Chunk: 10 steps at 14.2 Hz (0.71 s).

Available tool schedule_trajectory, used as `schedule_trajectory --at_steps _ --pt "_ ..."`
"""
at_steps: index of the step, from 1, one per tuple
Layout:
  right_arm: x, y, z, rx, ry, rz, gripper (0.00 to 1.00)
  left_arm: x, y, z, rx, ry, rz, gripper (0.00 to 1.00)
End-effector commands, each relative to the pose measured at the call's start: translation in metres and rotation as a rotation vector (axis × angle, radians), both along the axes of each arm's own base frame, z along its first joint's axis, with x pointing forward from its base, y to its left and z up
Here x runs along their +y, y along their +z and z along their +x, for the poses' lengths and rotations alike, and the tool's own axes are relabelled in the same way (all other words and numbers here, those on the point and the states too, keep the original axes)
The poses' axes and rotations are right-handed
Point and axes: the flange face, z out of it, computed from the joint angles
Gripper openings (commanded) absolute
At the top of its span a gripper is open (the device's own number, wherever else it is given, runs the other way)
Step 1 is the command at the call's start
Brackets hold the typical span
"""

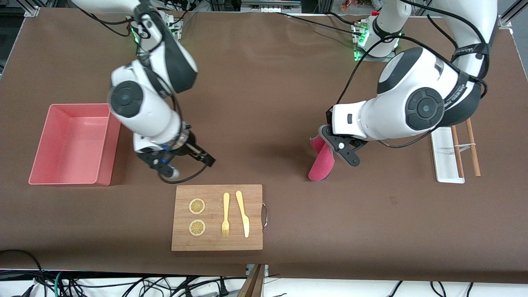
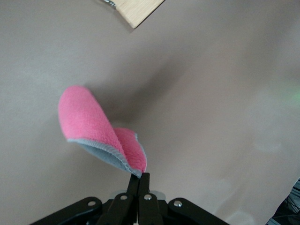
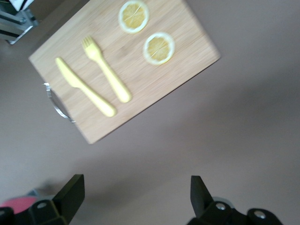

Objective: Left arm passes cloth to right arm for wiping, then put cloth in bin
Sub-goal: 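Carry the cloth toward the middle while the right gripper approaches it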

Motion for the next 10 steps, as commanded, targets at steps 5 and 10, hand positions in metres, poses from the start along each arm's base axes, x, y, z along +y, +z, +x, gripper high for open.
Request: schedule_trajectory --at_steps 5,10 --pt "0.072 -0.027 -0.008 -0.115 -0.111 0.121 1.00 -0.049 0.062 -0.019 -0.092 -0.106 -0.091 0.00" --pt "0.112 -0.026 -0.035 -0.123 -0.045 0.138 1.00 -0.070 0.063 -0.031 -0.143 -0.342 -0.149 0.00"
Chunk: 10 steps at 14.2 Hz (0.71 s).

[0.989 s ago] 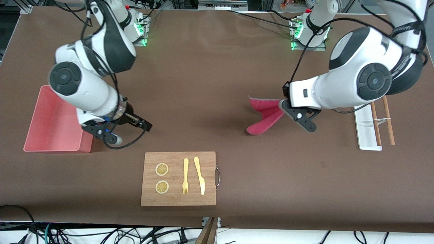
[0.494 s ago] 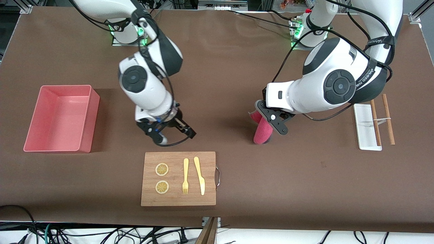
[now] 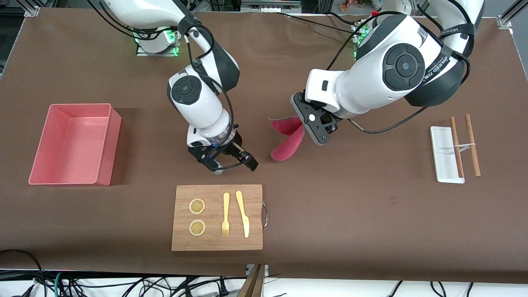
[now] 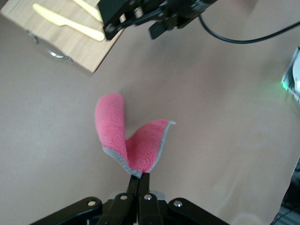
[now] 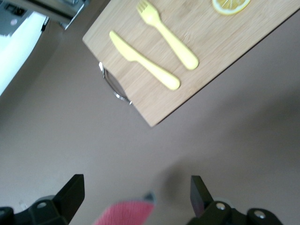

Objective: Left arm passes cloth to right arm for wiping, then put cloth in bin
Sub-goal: 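Carry the cloth toward the middle while the right gripper approaches it, then grasp the cloth with the right gripper beside the left gripper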

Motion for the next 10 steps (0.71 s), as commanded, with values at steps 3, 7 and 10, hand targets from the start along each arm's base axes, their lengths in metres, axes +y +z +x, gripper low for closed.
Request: schedule_trajectory --at_steps 3,7,10 --pt "0.038 0.004 -0.025 0.000 0.046 0.015 1.00 -0.045 0.003 -0.028 -0.046 -0.229 -0.029 0.00" --pt "0.056 0.024 -0.029 -0.012 0.003 0.060 1.00 -0.046 0.004 -0.026 -0.032 -0.103 0.012 0.00" --pt "0.067 0.011 -0.038 0.004 0.022 0.050 1.00 -0.042 0.012 -0.022 -0.026 -0.017 0.018 0.00"
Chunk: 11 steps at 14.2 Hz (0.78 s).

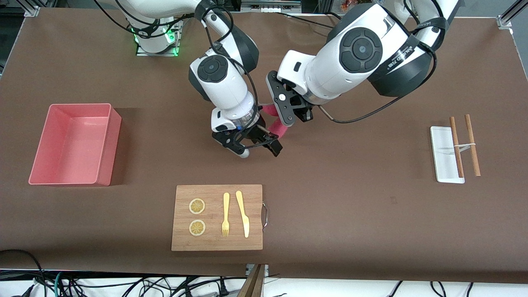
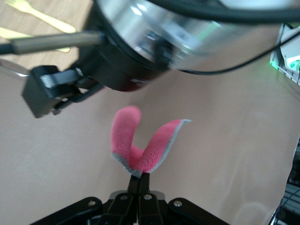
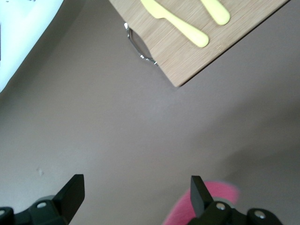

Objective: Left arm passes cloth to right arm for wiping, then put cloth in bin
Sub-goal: 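Grasp the cloth with the right gripper beside the left gripper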

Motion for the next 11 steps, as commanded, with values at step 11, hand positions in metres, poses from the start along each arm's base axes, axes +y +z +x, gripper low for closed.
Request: schedule_trajectory --at_steps 11 --pt "0.032 -0.047 -0.028 0.148 0.061 -0.022 0.84 0.004 0.014 0.005 -0.001 0.110 0.015 0.00"
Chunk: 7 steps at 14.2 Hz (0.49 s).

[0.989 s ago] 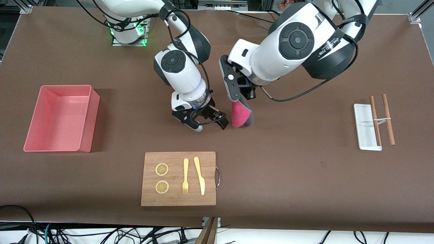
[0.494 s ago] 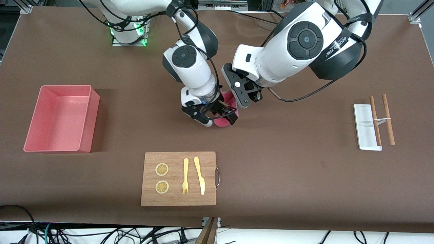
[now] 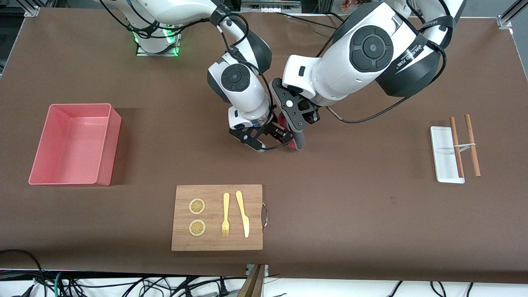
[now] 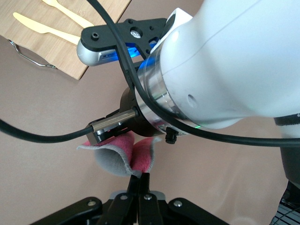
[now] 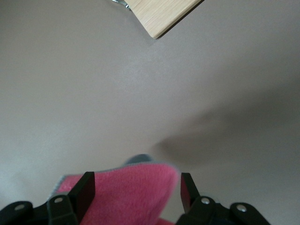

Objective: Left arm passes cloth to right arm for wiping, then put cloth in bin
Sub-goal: 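Grasp the cloth with the right gripper beside the left gripper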

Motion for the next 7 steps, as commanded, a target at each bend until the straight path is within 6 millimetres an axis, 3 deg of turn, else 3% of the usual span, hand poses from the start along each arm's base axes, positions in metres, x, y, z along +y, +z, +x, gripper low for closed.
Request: schedule_trajectory --at_steps 1,4,7 --pt "-0.001 0.008 0.003 0.029 0.005 0.018 0.85 0.000 0.008 0.001 -0.013 0.015 0.003 0.00" --pt "-0.002 0.019 0.010 0.058 -0.030 0.072 0.87 -0.004 0.006 0.001 -0.005 0.026 -0.004 0.00" --pt "-0.004 0.015 0.012 0.078 -0.044 0.082 0.86 -0.028 0.012 -0.004 -0.051 0.067 -0.055 0.00"
